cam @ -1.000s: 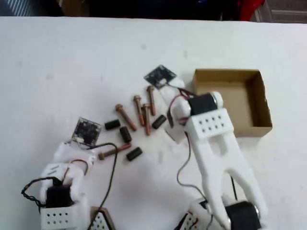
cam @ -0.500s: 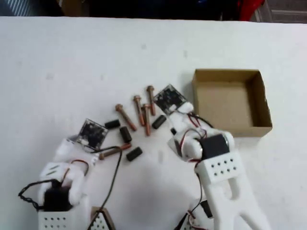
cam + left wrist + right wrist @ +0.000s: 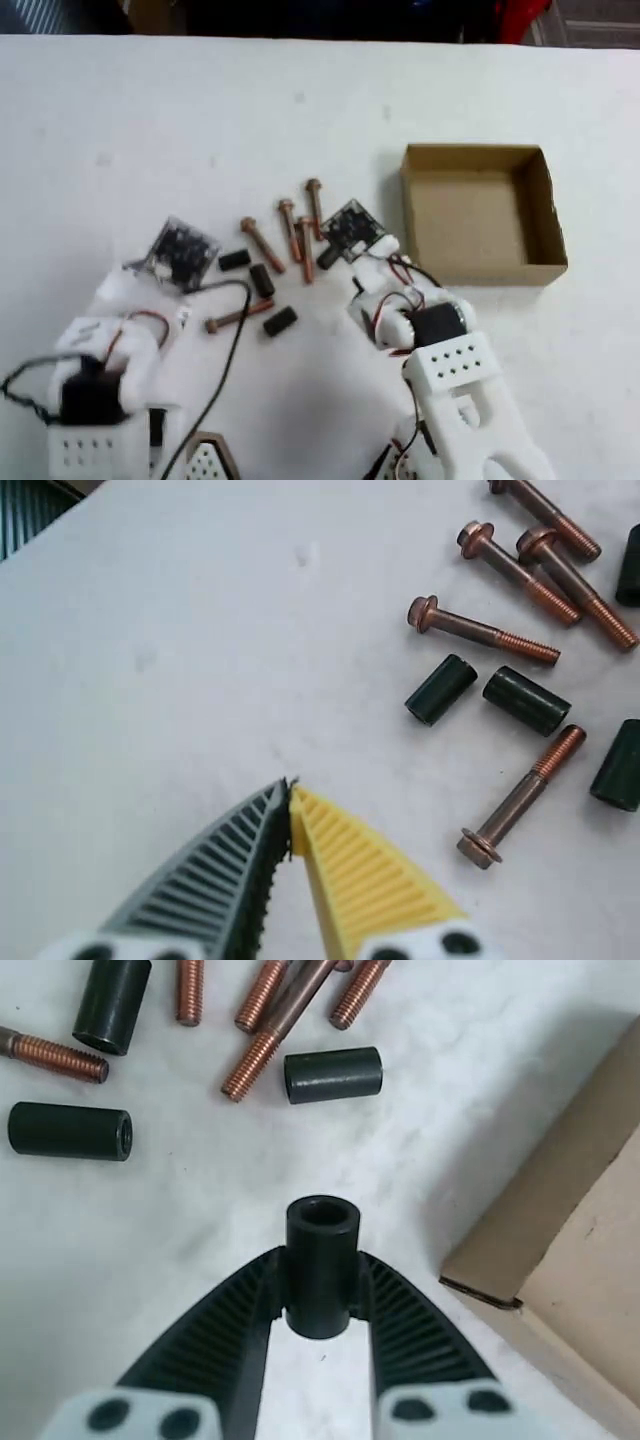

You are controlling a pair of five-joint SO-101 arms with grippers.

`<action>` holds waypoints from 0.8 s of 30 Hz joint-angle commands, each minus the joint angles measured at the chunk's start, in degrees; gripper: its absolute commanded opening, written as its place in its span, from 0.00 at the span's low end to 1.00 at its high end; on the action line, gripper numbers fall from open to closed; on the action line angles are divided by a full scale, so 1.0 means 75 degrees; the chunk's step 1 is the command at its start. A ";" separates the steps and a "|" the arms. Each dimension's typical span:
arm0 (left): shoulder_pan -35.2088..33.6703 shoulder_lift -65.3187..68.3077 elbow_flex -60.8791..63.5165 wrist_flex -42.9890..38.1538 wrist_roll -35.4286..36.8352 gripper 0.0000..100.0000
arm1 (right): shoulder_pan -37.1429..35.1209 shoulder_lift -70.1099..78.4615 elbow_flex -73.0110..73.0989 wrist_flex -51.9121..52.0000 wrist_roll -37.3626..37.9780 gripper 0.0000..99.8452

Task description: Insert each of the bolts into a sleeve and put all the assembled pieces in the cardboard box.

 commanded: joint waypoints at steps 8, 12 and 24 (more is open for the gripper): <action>0.0252 0.4343 -0.2051 -0.1078 0.1582 0.03 | 0.0322 -0.0193 0.0645 -0.1459 -0.0633 0.02; 0.0979 0.5609 -0.2684 -0.1114 0.2075 0.03 | 0.0920 -0.0193 0.0703 -0.1741 -0.0985 0.02; 0.1999 0.9981 -0.5767 -0.1055 0.4947 0.03 | 0.1108 -0.0193 0.0785 -0.1741 -0.1149 0.02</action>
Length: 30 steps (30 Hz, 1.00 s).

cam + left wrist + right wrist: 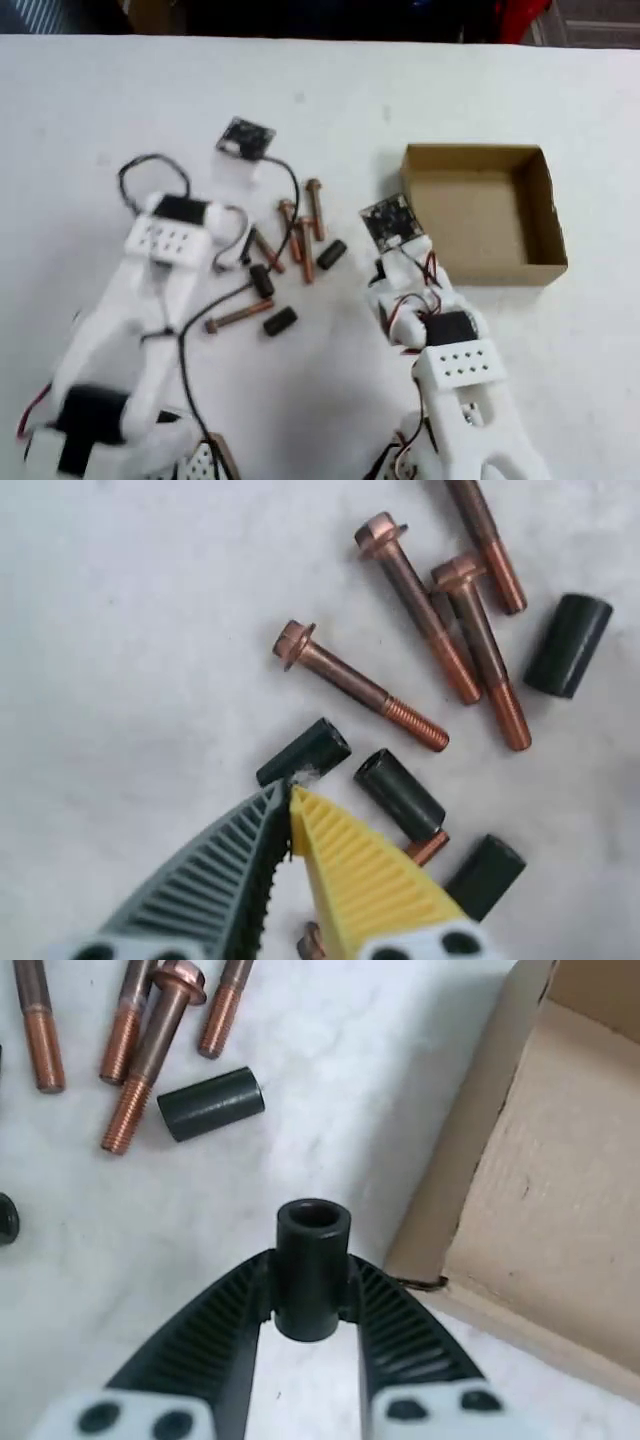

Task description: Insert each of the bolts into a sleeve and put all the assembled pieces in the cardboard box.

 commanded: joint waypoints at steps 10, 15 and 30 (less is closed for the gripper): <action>0.0076 0.3944 -0.3962 0.0141 0.4114 0.05 | 0.0064 -0.0193 -0.0082 -0.0182 -0.0070 0.02; 0.0100 0.5105 -0.5263 0.0938 0.5919 0.11 | 0.0053 -0.0193 -0.0082 -0.0182 -0.0047 0.02; 0.0064 0.6840 -0.7267 0.2251 0.6013 0.12 | 0.0088 -0.0193 -0.0082 -0.0182 -0.0012 0.02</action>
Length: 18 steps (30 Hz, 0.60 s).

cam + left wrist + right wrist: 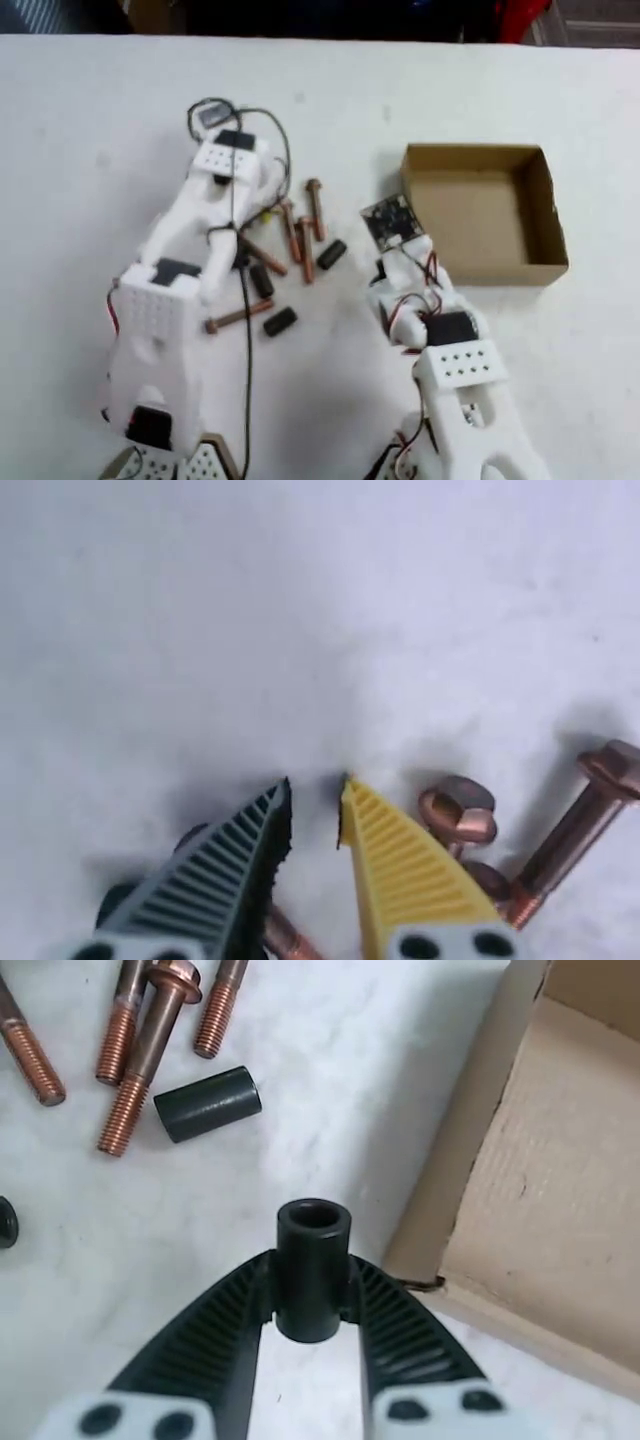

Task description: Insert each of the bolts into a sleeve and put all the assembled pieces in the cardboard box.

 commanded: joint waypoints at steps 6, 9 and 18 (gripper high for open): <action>0.0064 -0.0018 -0.1735 0.1489 0.0094 0.12 | 0.0076 -0.0193 -0.0082 -0.0182 -0.0012 0.02; 0.0111 -0.0018 -0.2368 0.2309 0.0094 0.12 | 0.0088 -0.0193 -0.0082 -0.0182 -0.0012 0.02; 0.0170 0.0182 -0.2333 0.3317 0.0094 0.12 | 0.0088 -0.0193 -0.0082 -0.0182 -0.0012 0.02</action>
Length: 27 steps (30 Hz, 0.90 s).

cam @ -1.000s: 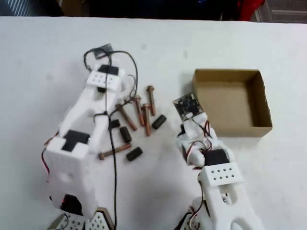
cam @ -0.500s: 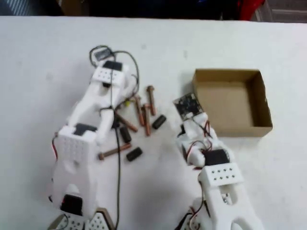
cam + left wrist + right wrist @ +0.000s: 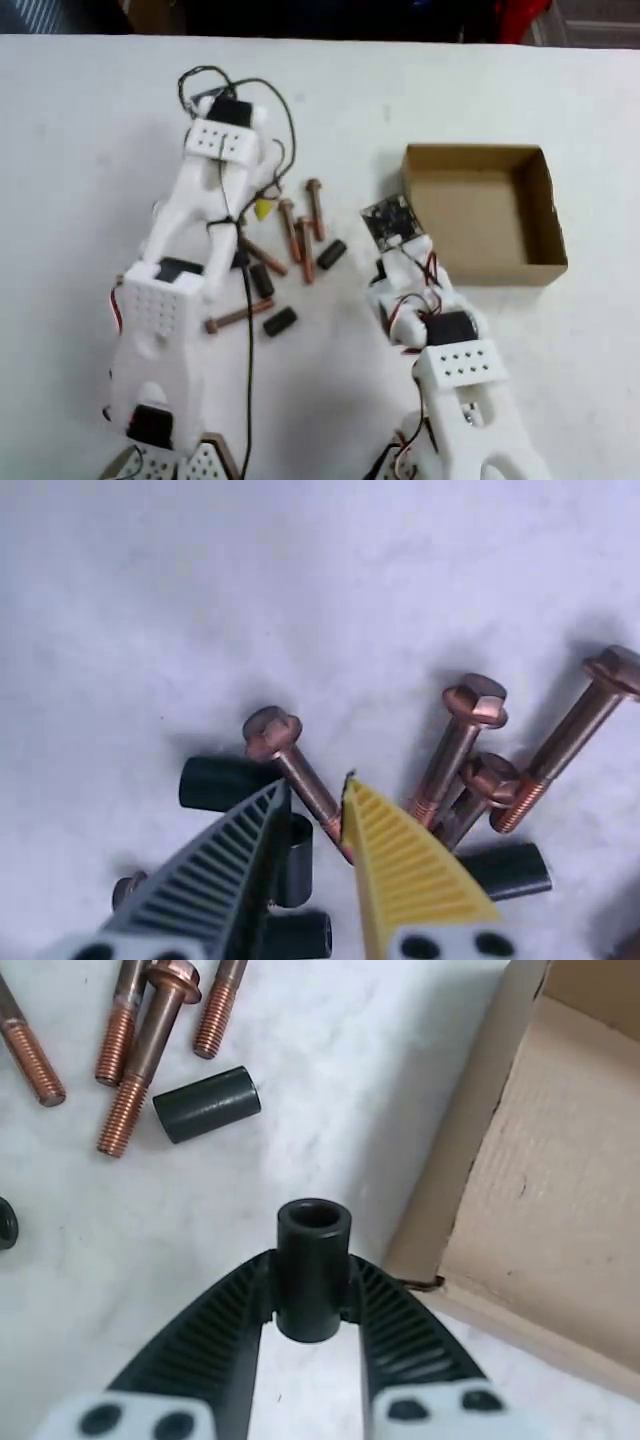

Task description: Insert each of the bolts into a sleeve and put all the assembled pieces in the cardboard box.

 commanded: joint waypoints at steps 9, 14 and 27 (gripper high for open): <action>0.0217 0.0393 0.0129 0.0152 0.0082 0.12 | 0.0076 -0.0193 -0.0070 -0.0158 -0.0012 0.02; 0.0193 0.0697 -0.0035 0.0152 0.0070 0.21 | 0.0076 -0.0193 -0.0070 -0.0147 -0.0012 0.02; 0.0158 0.0815 -0.0105 0.0152 0.0082 0.38 | 0.0076 -0.0193 -0.0070 -0.0147 -0.0012 0.02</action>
